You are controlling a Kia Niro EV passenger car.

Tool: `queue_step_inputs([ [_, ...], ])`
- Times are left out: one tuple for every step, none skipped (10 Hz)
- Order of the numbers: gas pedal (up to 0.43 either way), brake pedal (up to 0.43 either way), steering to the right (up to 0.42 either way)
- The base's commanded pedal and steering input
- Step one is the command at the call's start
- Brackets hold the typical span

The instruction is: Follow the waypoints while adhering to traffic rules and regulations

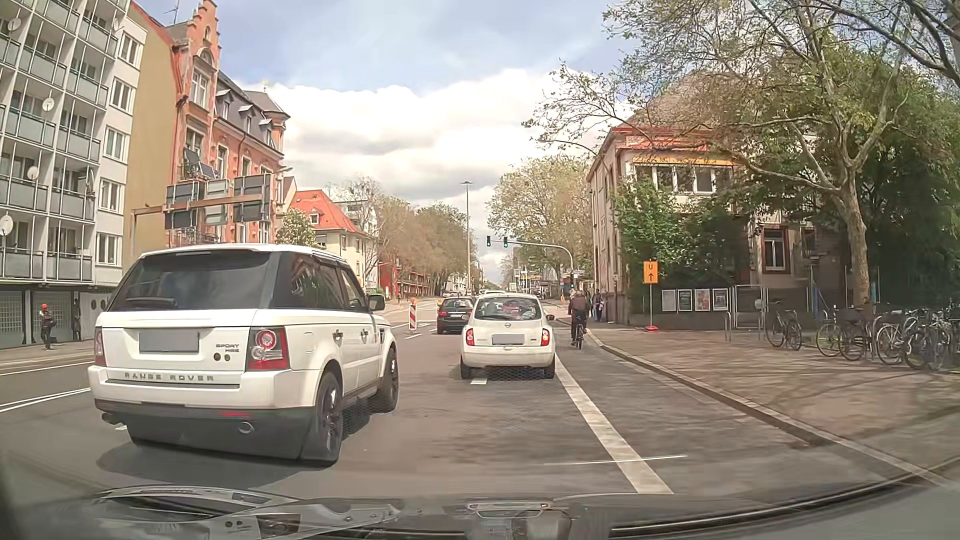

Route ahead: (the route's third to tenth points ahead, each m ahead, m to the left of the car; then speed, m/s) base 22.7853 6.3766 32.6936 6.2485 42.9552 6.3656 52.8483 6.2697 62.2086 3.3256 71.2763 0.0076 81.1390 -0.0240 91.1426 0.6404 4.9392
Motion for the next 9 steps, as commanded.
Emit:
queue_step_inputs([
  [0.047, 0.000, 0.002],
  [0.047, 0.000, 0.002],
  [0.047, 0.000, 0.002],
  [0.047, 0.000, 0.002],
  [0.047, 0.000, 0.002],
  [0.059, 0.000, 0.002],
  [0.059, 0.000, 0.003],
  [0.059, 0.000, 0.005],
  [0.059, 0.000, 0.005],
])
